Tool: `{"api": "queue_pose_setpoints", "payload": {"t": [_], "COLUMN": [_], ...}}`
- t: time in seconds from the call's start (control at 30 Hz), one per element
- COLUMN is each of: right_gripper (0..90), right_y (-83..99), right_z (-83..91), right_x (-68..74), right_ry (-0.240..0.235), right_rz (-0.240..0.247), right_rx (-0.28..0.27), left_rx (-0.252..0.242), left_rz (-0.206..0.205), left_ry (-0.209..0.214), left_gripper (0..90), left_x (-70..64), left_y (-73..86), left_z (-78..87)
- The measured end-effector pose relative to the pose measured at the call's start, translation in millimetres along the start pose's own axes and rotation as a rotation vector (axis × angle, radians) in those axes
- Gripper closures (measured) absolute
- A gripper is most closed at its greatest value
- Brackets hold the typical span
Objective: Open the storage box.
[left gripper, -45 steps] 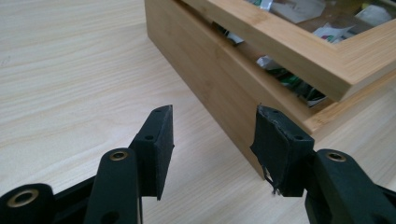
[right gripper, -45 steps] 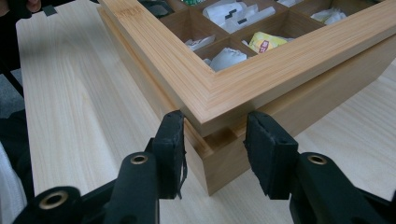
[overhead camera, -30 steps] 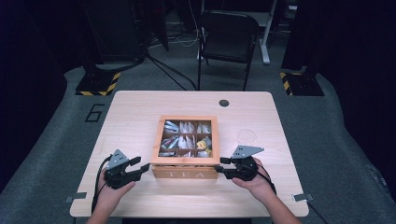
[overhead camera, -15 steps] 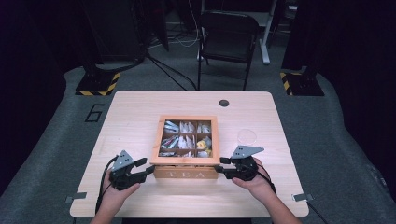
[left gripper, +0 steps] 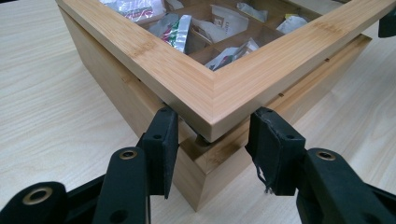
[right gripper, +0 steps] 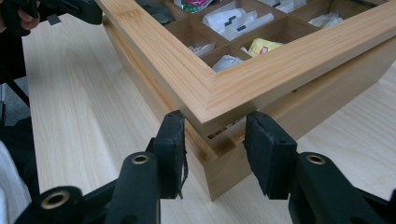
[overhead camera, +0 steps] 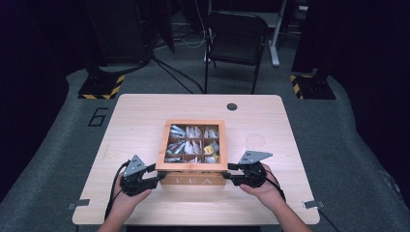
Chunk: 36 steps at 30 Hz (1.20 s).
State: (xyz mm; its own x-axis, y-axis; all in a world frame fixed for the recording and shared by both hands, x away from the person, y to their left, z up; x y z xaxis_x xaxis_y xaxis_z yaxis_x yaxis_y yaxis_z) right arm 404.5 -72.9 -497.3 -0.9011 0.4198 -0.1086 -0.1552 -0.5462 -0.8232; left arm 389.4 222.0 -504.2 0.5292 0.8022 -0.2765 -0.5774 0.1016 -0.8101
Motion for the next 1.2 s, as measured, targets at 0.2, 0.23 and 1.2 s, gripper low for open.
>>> {"api": "queue_pose_setpoints", "payload": {"t": [0.2, 0.23, 1.2], "right_gripper": [57.9, 58.0, 56.7], "right_y": [-0.5, -0.8, -26.1], "right_z": [-0.1, 0.4, 13.6], "right_x": [-0.1, -0.3, -11.7], "right_ry": [0.0, 0.002, 0.042], "right_rz": [-0.006, -0.01, -0.032], "right_rx": [-0.007, -0.008, -0.045], "left_rx": [-0.009, -0.001, -0.037], "left_rz": [0.005, 0.003, 0.04], "left_ry": [-0.001, -0.001, 0.039], "left_gripper": [53.2, 53.2, 53.0], "left_x": [0.5, 0.1, 1.5], "left_y": [-1.8, -2.4, -35.1], "left_z": [-0.7, 0.8, 15.9]}}
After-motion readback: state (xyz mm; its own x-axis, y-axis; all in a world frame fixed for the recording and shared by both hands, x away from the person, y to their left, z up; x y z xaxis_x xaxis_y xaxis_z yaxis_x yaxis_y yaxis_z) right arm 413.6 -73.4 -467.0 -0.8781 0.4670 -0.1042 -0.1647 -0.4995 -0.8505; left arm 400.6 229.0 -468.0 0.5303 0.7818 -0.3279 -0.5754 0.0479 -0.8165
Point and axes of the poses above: each handheld gripper's, and its own axes: z roughly backward along the jaws, y roughly out of its underside, x roughly to its left, the point moved 7 cm from there along -z, roughly forward along the jaws, and after that the axes turned 15 degrees about z, right-handed, at the moved point
